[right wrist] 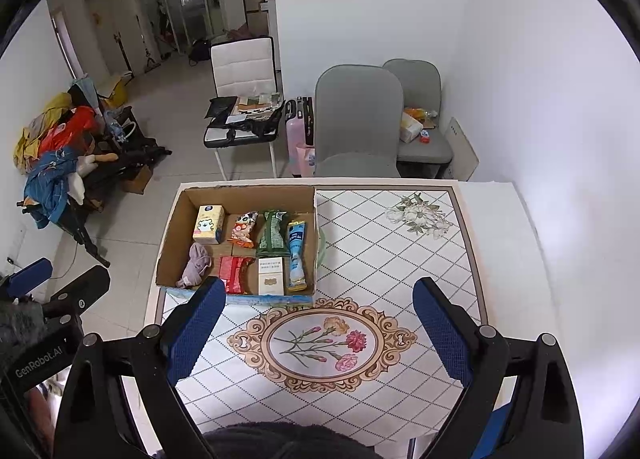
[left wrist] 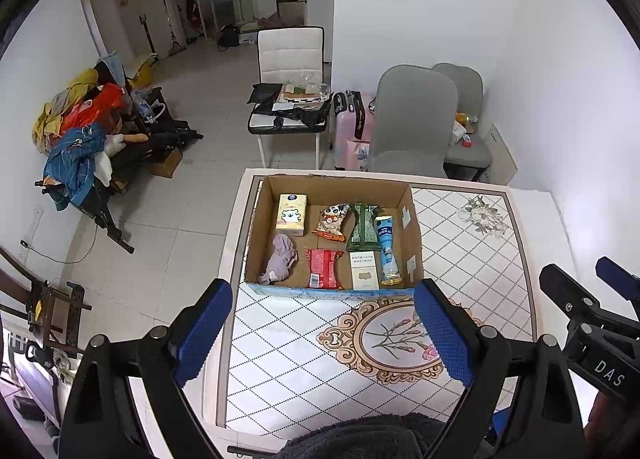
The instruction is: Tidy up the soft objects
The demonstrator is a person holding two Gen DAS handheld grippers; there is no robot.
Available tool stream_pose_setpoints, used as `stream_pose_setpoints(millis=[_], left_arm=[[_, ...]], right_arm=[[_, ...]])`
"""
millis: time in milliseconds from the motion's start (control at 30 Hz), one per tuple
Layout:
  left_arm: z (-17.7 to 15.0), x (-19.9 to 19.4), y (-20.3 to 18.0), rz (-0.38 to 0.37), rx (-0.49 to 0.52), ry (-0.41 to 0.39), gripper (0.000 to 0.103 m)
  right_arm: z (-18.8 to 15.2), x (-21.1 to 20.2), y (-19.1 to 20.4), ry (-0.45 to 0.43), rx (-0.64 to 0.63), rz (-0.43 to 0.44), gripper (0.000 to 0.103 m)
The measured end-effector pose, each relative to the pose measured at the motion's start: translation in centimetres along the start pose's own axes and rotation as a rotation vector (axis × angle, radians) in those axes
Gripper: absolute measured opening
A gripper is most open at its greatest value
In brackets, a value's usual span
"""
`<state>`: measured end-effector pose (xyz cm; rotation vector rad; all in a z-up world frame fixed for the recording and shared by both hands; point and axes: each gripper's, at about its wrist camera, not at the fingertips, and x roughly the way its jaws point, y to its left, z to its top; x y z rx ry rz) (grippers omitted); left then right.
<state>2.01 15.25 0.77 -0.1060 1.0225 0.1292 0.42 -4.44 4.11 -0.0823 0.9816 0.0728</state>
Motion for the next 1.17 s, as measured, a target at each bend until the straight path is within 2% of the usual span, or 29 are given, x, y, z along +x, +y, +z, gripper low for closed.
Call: stream_pose_setpoints(millis=[1167], left_arm=[[-0.23,0.28,0.10,-0.001,-0.006,-0.010,0.093]], right_arm=[[0.10,-0.14,-0.02,-0.001,-0.029,-0.027,0.097]])
